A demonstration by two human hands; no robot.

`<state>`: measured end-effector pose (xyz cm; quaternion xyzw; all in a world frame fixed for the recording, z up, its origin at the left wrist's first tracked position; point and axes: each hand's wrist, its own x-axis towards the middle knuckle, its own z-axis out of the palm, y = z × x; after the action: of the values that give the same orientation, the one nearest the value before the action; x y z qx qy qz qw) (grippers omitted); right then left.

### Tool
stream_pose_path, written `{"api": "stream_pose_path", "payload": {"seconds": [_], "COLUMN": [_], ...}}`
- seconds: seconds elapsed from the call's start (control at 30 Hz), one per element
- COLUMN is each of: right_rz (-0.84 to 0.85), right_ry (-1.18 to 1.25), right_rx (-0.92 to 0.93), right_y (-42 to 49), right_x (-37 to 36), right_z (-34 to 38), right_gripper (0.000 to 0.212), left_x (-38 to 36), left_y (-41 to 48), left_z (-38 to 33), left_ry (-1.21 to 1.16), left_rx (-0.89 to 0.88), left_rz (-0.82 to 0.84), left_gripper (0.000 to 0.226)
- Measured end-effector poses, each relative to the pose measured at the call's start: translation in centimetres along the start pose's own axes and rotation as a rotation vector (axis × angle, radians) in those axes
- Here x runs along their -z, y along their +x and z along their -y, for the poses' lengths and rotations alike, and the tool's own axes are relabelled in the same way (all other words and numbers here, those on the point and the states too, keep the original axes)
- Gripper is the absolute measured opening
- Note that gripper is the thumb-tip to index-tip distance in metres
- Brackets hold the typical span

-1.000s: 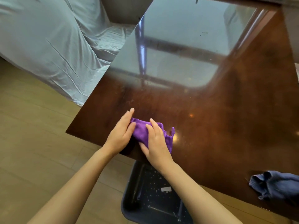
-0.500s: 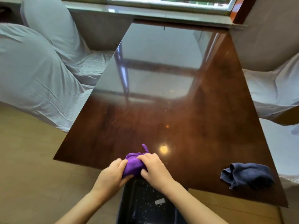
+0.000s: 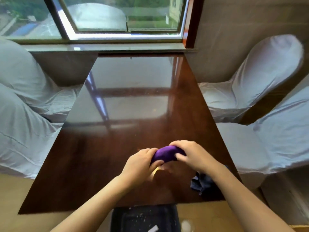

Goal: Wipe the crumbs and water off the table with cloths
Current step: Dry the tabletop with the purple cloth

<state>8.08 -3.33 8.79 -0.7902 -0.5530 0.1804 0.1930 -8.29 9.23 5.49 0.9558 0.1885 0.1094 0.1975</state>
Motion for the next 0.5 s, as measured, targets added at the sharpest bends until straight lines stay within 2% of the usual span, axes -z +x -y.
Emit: {"api": "stream_pose_path", "payload": {"seconds": [0.27, 0.5], "right_rz": [-0.074, -0.076], "right_ry": [-0.031, 0.039], "right_rx": [-0.212, -0.331], "right_y": [-1.1, -1.8], "right_x": [6.0, 6.0], "right_z": [-8.3, -15.4], "right_gripper": [0.032, 0.029], "left_x": [-3.5, -9.1], "left_y": [10.5, 14.0], "left_z": [-7.3, -10.7], "left_ry": [0.08, 0.038], "left_rx": [-0.1, -0.045], "left_rz": [0.115, 0.284], "left_gripper": [0.038, 0.035]}}
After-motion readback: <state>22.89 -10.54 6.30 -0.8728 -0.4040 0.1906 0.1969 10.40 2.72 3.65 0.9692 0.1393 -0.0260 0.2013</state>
